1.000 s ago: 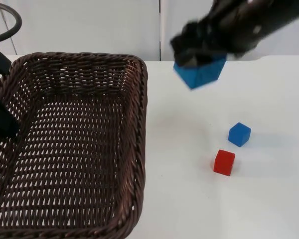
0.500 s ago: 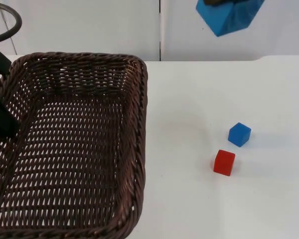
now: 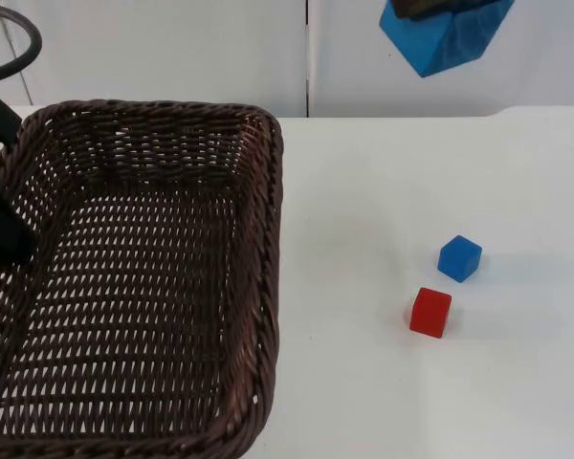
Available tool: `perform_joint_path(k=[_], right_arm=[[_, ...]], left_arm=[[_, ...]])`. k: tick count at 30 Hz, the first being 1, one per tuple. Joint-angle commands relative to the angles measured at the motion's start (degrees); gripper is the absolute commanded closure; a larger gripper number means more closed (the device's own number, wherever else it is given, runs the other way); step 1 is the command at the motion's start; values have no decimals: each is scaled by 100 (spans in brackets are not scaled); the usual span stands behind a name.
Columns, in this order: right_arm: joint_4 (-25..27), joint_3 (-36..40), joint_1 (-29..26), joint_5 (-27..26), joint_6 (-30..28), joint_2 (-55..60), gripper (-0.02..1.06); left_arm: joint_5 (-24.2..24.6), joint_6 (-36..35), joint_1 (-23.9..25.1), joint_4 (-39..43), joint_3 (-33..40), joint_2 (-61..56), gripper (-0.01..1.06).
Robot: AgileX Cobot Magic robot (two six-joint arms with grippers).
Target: Pick up the basket with the left hand and place the largest block into the basket with the right hand.
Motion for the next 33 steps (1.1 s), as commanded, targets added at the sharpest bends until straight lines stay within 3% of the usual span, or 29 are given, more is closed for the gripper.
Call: perform_joint_path(k=[1, 7, 11, 22, 33], right_arm=[[22, -23, 64, -29, -147, -76, 102], [7, -23, 382, -43, -258, -20, 102], [-3, -23, 927, -325, -397, 108, 102], [-14, -35, 1591, -788, -420, 532, 103], [0, -918, 1642, -304, -430, 1344, 103]], left_arm=[[33, 7, 16, -117, 5, -87, 105], [-20, 7, 16, -117, 5, -87, 105], [-23, 7, 16, -129, 5, -87, 105], [-10, 7, 16, -130, 5, -87, 105], [-10, 7, 16, -130, 5, -87, 105]])
